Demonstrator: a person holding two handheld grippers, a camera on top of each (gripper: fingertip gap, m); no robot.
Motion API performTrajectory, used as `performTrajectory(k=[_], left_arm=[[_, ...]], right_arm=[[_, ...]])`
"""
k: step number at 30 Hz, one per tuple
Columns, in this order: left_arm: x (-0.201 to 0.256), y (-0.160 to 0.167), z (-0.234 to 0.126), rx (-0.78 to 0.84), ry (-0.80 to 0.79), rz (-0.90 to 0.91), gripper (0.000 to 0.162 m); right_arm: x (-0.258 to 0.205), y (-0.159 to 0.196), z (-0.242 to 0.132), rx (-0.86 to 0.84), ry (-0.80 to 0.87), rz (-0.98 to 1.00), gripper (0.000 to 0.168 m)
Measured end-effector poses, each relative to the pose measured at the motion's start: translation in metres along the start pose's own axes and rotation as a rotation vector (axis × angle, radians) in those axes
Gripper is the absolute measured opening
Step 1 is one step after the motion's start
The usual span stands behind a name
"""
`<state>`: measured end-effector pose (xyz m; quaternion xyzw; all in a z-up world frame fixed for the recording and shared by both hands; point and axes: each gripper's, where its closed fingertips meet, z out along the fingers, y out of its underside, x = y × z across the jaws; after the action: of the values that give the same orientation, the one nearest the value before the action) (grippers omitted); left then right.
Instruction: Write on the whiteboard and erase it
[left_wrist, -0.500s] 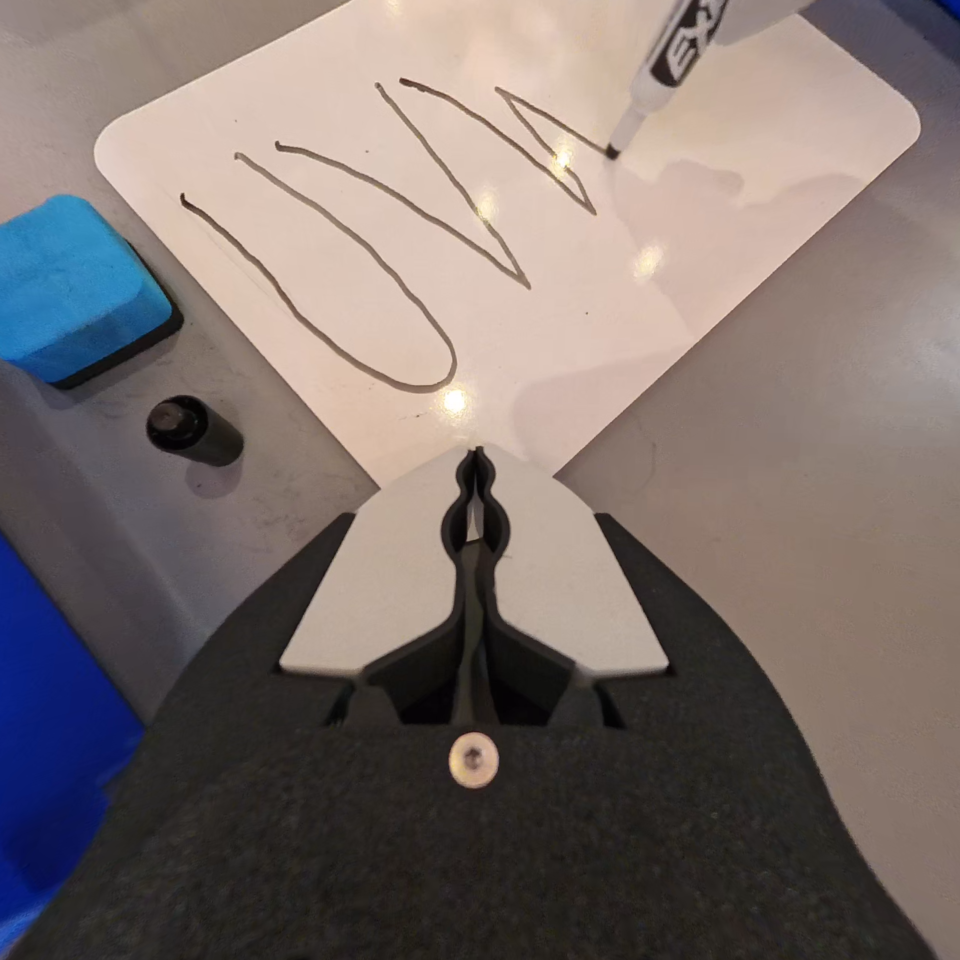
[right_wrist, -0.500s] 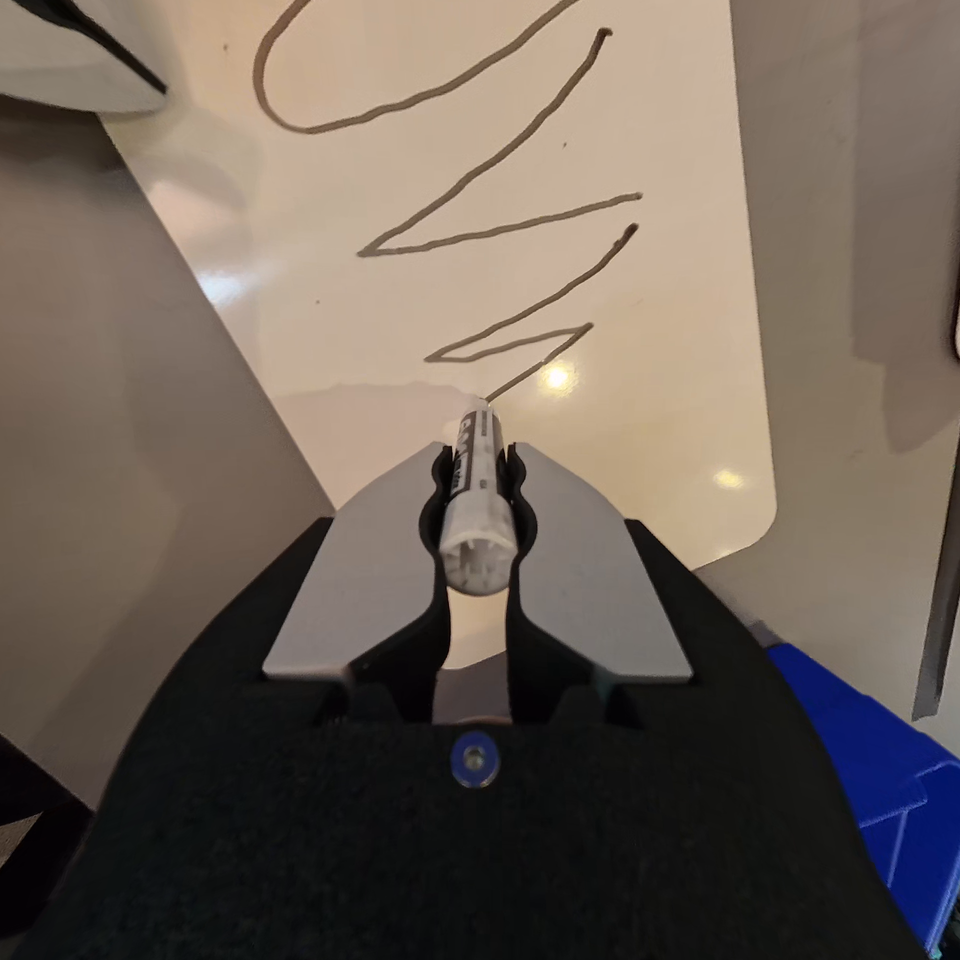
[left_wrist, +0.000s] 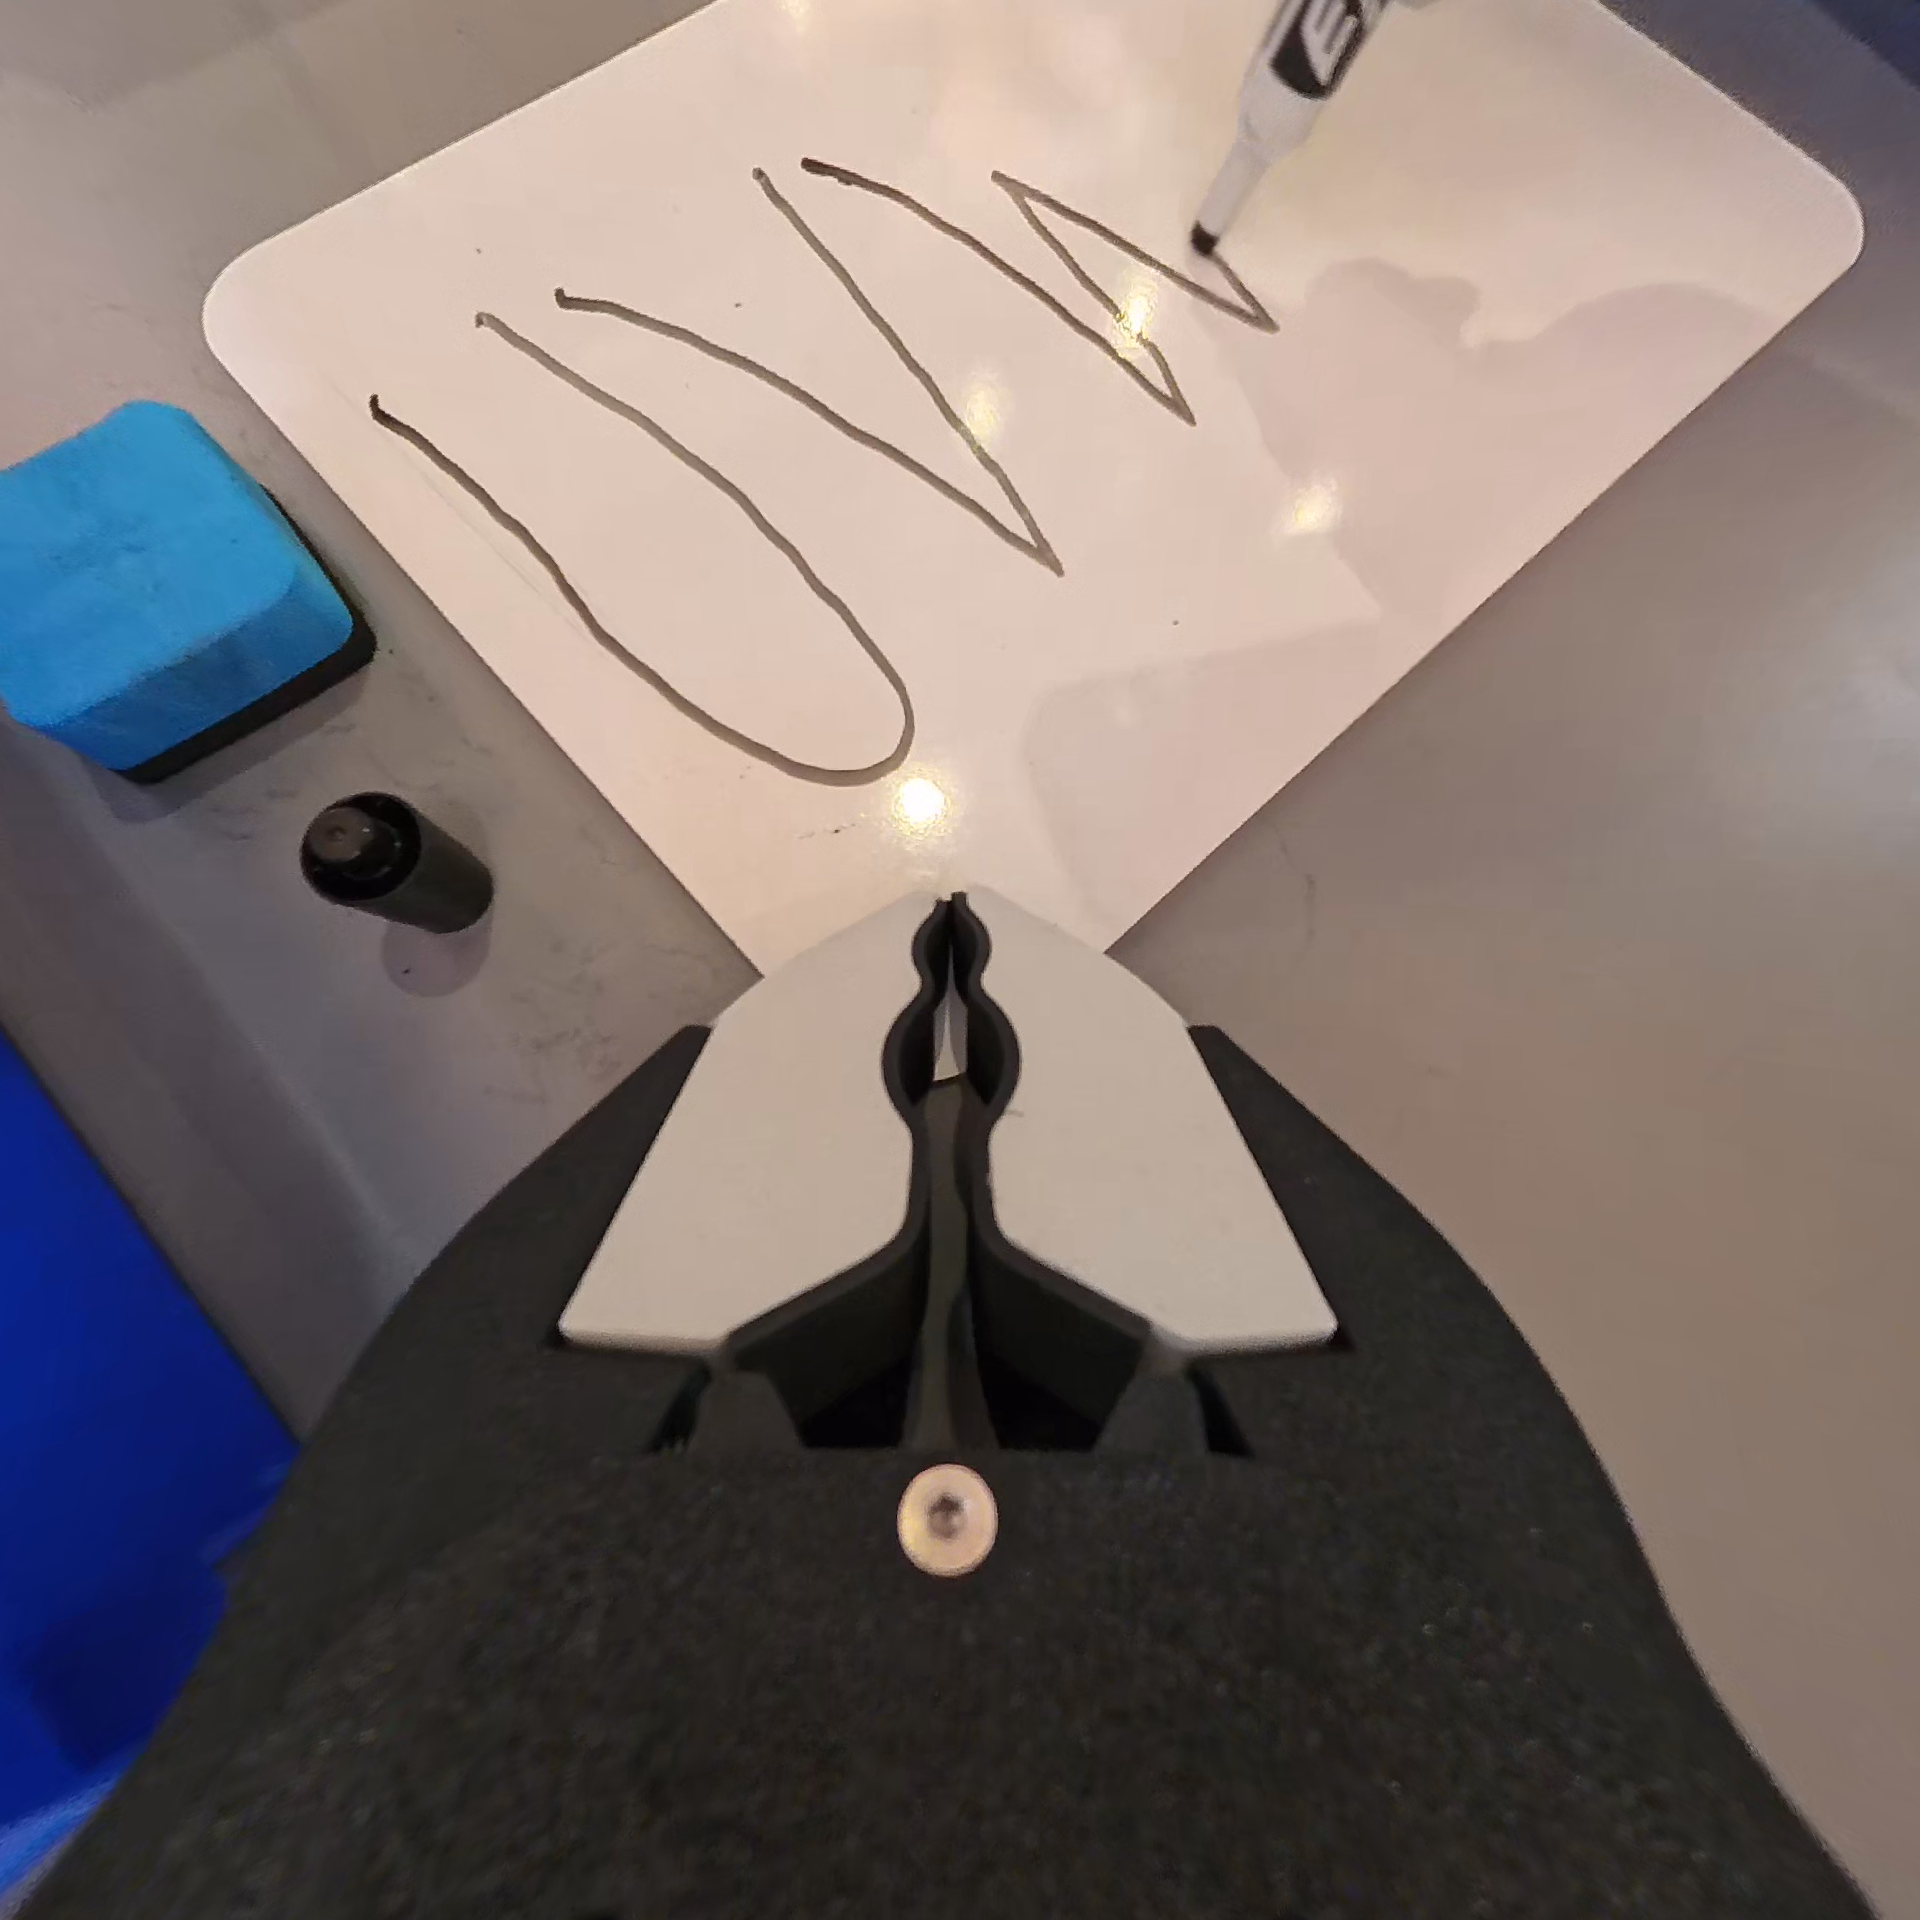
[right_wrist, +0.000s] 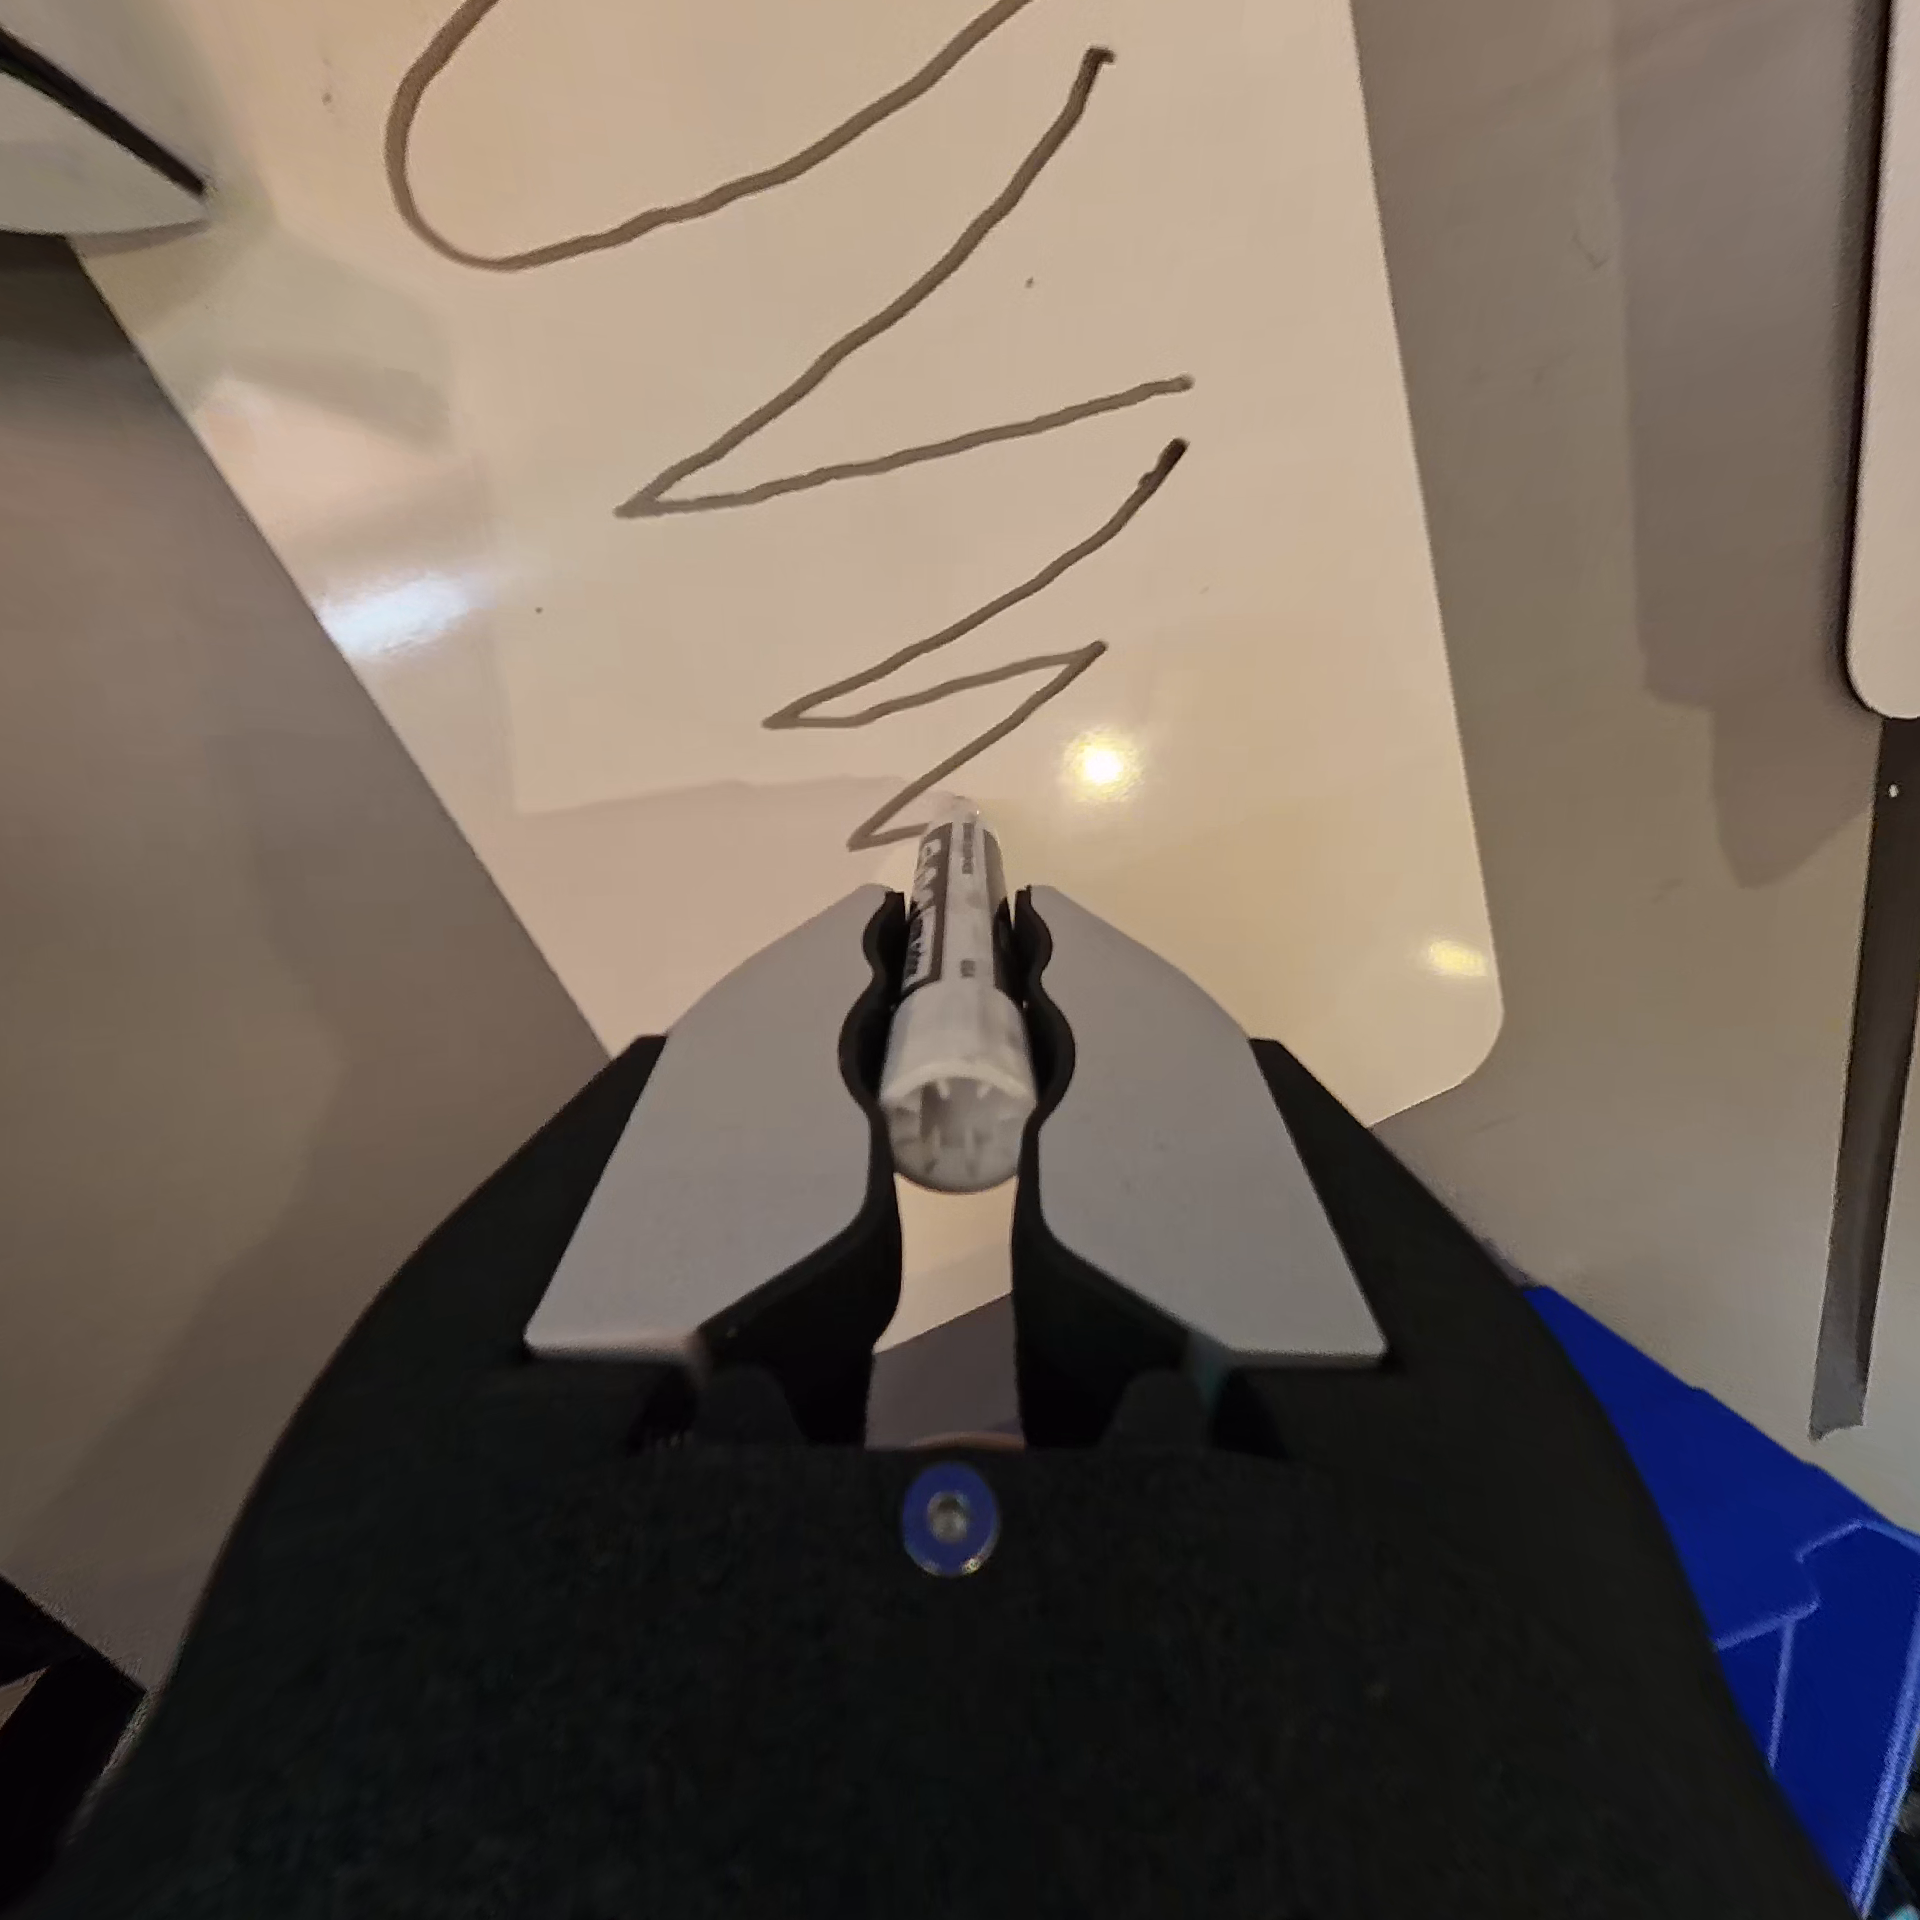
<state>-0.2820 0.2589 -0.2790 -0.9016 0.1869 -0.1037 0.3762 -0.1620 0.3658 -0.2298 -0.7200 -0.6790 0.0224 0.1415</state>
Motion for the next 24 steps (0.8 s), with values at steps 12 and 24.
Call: performTrajectory(k=[12, 24], left_arm=[[0.001, 0.0, 0.0, -0.001, 0.029, -0.024, 0.0], [0.001, -0.001, 0.001, -0.001, 0.026, -0.02, 0.0]], right_arm=[[0.064, -0.021, 0.016, 0.004, -0.008, 0.021, 0.02], [0.075, -0.019, 0.002, 0.036, -0.002, 0.029, 0.02]])
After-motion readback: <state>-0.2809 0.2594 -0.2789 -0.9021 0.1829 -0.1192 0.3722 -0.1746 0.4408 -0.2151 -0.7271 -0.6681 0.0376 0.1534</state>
